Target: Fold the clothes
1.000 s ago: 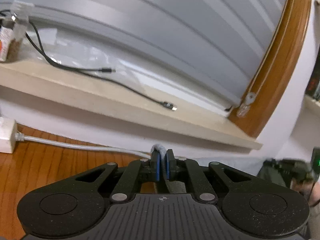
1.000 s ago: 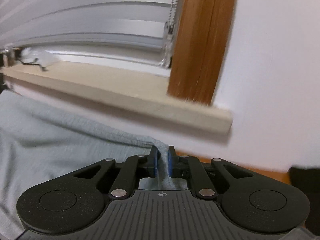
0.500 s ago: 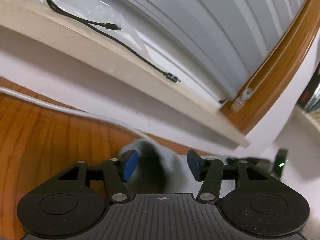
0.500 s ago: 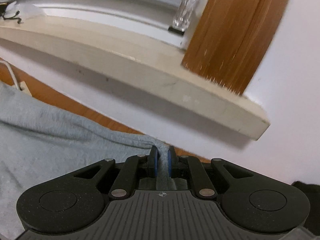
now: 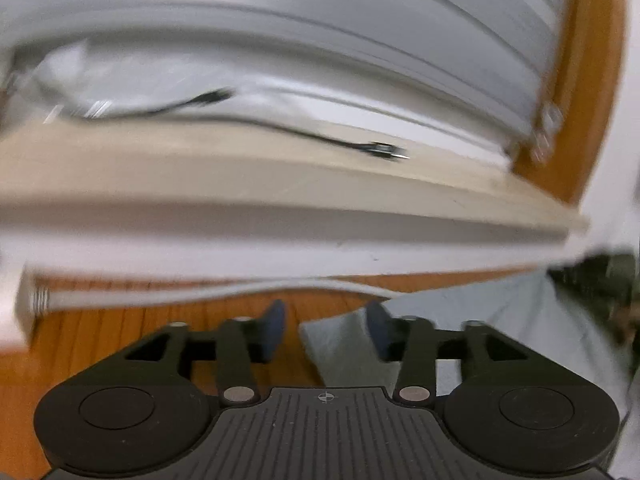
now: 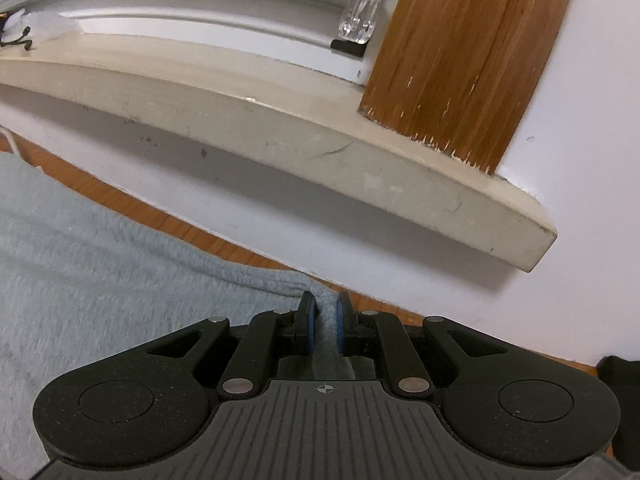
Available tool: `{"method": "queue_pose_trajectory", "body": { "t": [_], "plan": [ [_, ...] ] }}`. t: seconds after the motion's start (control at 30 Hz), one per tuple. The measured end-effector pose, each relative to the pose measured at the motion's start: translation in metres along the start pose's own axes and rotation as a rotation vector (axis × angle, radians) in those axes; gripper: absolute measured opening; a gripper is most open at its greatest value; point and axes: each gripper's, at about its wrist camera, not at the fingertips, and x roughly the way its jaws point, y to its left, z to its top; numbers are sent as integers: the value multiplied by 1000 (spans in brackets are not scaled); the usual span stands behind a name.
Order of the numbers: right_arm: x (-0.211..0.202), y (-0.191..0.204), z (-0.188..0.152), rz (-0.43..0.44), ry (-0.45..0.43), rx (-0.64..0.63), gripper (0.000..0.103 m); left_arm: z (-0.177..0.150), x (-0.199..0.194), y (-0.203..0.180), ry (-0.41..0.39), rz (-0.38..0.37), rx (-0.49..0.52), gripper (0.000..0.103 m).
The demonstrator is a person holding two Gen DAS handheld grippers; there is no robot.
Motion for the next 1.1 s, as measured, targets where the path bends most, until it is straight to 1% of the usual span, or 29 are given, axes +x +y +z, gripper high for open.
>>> {"method": "queue_pose_trajectory", "body": {
  "t": [0.1,0.23,0.33,0.37,0.4,0.47,0.53,0.57,0.6,0.63,0.67,0.8,0.87,1.0,1.1],
  "plan": [
    [2,1,-1,5,-3,-5,12,8,13,-10,47,-8,145,54],
    [1,-1,-4,20,-12,5,12,11,32,-10,111,-60,259,54],
    [2,-3,-5,28,-15,1,12,13,43,-5,159,-110,260,55],
    [2,-3,-5,30,-16,-1,12,14,47,-4,175,-127,260,58],
    [3,-4,-5,32,-17,-4,12,14,49,-2,186,-144,262,58],
    [5,-4,-5,33,-19,-10,12,15,47,-3,192,-176,278,63],
    [6,-5,-5,35,-20,-13,12,15,46,-5,195,-178,292,63],
    [6,-5,-5,36,-21,-14,12,15,46,-6,196,-179,300,59],
    [7,-6,-5,37,-23,-15,12,15,46,-7,197,-180,307,54],
    [7,-6,-6,38,-28,-16,11,15,45,-8,198,-181,314,37],
    [6,-6,-6,39,-34,-17,11,15,44,-10,192,-174,321,27],
    [-1,-11,-4,43,-69,-9,10,12,29,-21,131,-101,348,16],
    [-19,-12,-8,39,-92,-12,10,10,21,-26,101,-64,361,12],
    [-35,-11,-7,18,-129,-32,10,8,6,-37,40,5,387,11],
    [-45,-8,-7,5,-149,-35,10,8,-9,-45,1,33,406,11]
  ]
}}
